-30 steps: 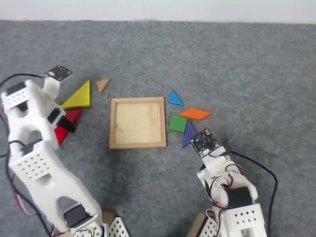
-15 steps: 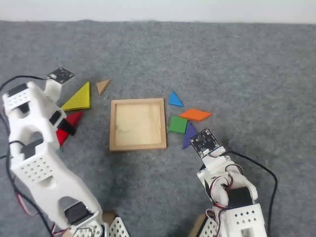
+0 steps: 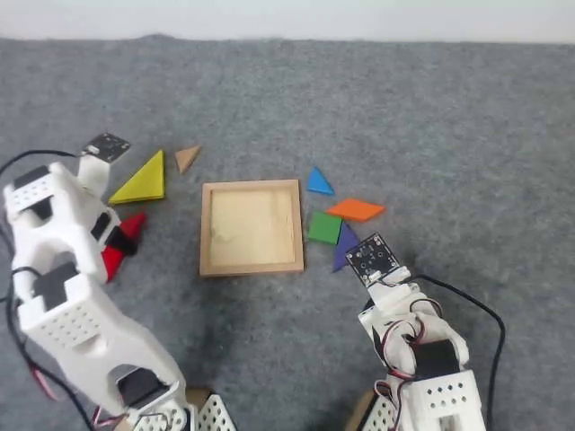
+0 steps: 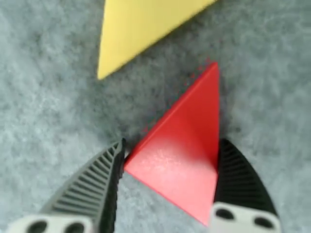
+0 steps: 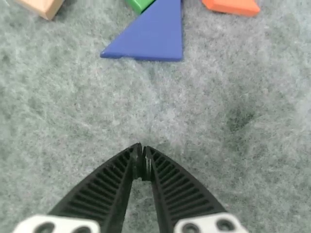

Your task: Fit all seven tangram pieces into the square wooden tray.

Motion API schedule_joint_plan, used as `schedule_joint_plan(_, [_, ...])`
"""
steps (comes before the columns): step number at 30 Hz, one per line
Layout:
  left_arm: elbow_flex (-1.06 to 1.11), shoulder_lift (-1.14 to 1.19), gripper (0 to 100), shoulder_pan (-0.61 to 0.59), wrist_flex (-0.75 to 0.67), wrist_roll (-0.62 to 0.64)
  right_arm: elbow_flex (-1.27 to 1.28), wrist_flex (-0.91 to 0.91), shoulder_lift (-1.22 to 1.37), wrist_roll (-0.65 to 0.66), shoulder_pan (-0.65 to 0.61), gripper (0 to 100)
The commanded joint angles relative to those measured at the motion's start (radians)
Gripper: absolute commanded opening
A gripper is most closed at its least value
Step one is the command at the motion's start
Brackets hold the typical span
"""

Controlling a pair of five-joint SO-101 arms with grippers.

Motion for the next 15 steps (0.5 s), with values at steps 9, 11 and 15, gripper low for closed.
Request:
schedule_joint_plan(9, [0.188,-0.206,18,0.008,0.005,0.034,0.003,0.002,0.007,-0.005,0.01,0.6])
schedule_joint_plan(11, [0.222,-0.249,18,0.025,0.005,0.034,0.003,0.002,0.007,-0.005,0.01,0.6])
schedule_joint_plan(15, [0.275,-0.356,18,0.06,0.006,0.075,0.003,0.002,0.007,-0.005,0.01,0.6])
